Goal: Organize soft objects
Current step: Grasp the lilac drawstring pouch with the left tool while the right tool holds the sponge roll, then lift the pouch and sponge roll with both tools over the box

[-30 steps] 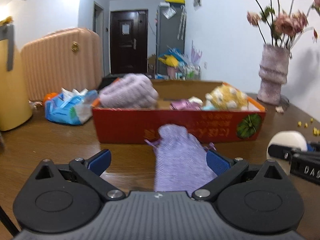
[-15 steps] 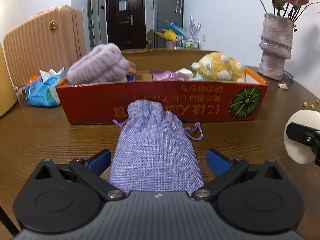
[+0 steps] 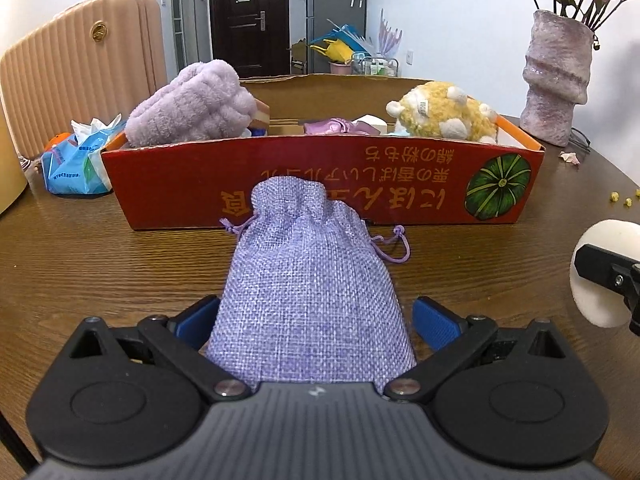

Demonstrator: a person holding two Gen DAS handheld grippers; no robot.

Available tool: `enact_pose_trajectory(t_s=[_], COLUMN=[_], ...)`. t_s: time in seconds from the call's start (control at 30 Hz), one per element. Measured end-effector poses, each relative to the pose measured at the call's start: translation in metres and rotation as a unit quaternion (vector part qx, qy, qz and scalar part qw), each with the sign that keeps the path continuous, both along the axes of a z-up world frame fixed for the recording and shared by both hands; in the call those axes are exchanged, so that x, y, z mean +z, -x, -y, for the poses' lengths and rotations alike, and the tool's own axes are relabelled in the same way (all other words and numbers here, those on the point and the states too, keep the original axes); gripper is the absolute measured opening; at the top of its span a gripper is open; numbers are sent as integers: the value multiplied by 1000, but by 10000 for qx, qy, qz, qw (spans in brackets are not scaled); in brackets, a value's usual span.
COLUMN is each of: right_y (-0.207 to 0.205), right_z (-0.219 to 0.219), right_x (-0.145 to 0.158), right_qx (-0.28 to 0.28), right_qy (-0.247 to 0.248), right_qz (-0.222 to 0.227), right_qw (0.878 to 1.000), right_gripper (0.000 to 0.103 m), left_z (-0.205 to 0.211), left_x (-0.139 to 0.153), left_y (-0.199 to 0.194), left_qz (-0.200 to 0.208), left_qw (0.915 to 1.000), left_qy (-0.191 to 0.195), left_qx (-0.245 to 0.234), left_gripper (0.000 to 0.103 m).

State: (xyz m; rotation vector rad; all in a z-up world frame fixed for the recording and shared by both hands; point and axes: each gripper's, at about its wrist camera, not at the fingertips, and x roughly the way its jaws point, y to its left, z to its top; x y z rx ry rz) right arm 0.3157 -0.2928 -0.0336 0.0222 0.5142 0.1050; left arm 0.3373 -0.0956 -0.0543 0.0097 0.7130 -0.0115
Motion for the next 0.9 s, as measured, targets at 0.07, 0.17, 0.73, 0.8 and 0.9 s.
enact_pose_trajectory(t_s=[0.07,0.17,0.73,0.8,0.9], right_y=[0,0,0,2,5], right_z=[0,0,-1,-1,-1], right_x=[0,0,-1,0,3], right_qx=[-1,0,16,29,53], right_qy=[-1,1,7,-12,-48], right_qz=[0,1,63,132,299], right_qw=[10000,10000,10000,9999,9995], right_gripper=[29,29,29,29,29], left_z=[0,0,-3,-3,-4], left_x=[0,0,28,33,39], left_y=[1,2,27,31,34], left_qz=[-6,-10,796,914,1084], left_qw=[10000,10000,9962,9951,9933], left_qy=[-4,-6,223,244,285], left_qx=[-18,-42,-274,-278,-274], left_gripper=[103,103,44,44,44])
